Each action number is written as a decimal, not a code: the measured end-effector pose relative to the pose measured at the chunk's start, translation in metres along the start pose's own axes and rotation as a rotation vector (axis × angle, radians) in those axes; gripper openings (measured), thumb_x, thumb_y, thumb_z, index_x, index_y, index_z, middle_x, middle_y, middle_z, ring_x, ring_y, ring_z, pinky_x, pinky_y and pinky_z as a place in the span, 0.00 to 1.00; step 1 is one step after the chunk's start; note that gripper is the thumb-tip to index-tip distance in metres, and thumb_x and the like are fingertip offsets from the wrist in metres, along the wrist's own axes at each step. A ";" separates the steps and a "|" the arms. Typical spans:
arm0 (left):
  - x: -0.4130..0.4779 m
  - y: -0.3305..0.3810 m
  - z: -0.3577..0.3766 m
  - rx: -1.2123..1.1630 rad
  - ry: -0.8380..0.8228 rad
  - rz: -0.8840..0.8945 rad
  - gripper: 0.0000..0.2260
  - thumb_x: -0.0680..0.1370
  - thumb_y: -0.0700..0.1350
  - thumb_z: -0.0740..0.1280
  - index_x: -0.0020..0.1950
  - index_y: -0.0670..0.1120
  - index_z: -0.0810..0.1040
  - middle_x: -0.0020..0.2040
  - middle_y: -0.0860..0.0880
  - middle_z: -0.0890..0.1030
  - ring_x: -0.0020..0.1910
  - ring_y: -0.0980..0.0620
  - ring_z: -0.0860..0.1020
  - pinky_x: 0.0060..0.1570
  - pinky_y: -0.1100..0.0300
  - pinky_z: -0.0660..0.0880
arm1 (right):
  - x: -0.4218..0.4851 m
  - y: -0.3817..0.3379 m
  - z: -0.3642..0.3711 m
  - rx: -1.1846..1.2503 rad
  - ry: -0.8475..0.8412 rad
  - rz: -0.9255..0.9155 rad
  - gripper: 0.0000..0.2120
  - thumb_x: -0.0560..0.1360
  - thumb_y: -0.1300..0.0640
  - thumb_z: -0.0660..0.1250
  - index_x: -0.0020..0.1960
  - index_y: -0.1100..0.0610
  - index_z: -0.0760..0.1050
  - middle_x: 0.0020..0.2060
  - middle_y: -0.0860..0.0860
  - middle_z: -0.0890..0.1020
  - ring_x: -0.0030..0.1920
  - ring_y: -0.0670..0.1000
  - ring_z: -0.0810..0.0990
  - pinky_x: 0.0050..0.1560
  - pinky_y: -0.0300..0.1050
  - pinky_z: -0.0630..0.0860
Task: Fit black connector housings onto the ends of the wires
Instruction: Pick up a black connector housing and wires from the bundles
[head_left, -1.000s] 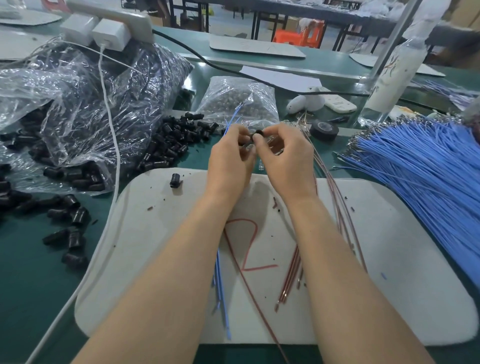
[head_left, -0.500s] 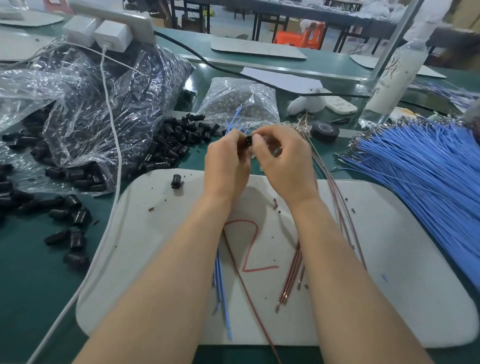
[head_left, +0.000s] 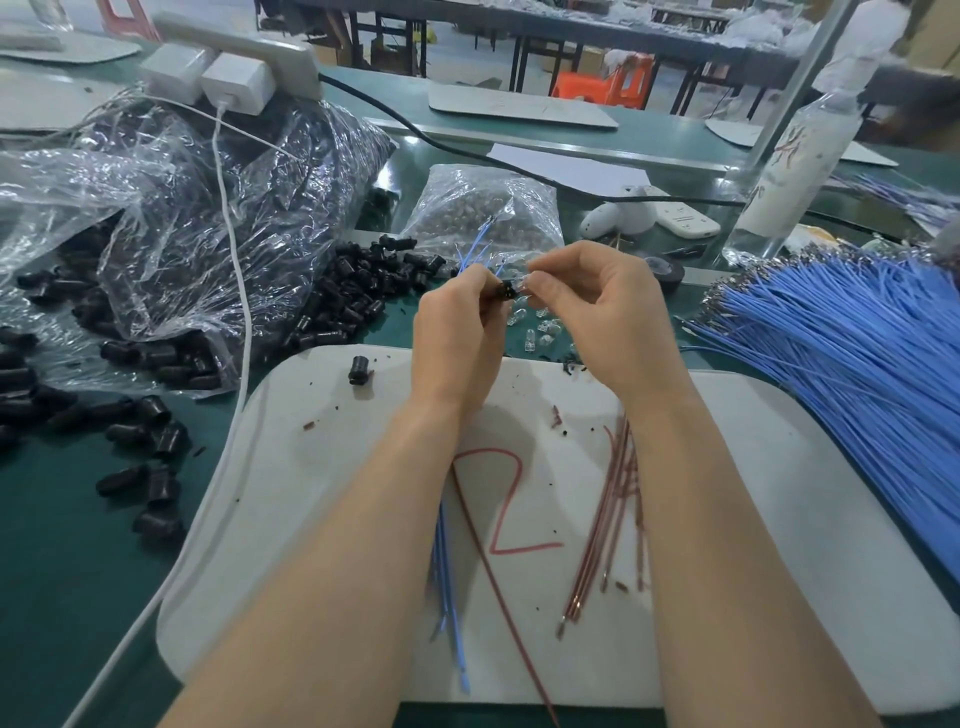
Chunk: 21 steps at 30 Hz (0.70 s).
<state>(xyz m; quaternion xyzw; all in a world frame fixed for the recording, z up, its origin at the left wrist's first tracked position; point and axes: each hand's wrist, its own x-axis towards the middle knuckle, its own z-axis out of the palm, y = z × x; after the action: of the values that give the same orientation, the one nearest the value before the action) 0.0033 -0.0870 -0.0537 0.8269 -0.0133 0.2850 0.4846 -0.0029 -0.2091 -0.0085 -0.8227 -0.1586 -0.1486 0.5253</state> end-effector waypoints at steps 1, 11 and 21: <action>0.000 0.001 0.000 0.001 -0.001 -0.003 0.02 0.75 0.37 0.66 0.43 0.40 0.78 0.38 0.44 0.82 0.40 0.42 0.78 0.44 0.48 0.76 | 0.000 0.000 0.001 -0.022 -0.003 -0.007 0.04 0.74 0.62 0.70 0.46 0.54 0.80 0.38 0.46 0.83 0.40 0.43 0.82 0.47 0.34 0.77; 0.001 0.001 0.000 0.024 -0.022 -0.030 0.04 0.75 0.38 0.65 0.45 0.39 0.78 0.41 0.44 0.82 0.43 0.42 0.79 0.47 0.48 0.76 | 0.001 -0.001 0.005 -0.217 0.063 -0.057 0.03 0.74 0.60 0.70 0.46 0.56 0.82 0.35 0.43 0.80 0.35 0.38 0.78 0.43 0.27 0.72; -0.001 0.004 0.001 0.034 -0.144 0.076 0.07 0.76 0.41 0.67 0.53 0.45 0.78 0.42 0.48 0.81 0.41 0.47 0.77 0.46 0.49 0.75 | 0.003 0.003 0.002 -0.278 0.154 -0.058 0.05 0.73 0.63 0.69 0.47 0.59 0.82 0.37 0.48 0.82 0.40 0.46 0.81 0.48 0.35 0.76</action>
<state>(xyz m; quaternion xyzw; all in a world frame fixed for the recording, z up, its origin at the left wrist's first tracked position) 0.0018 -0.0903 -0.0513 0.8523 -0.0747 0.2434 0.4570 0.0014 -0.2079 -0.0111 -0.8687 -0.1197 -0.2468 0.4125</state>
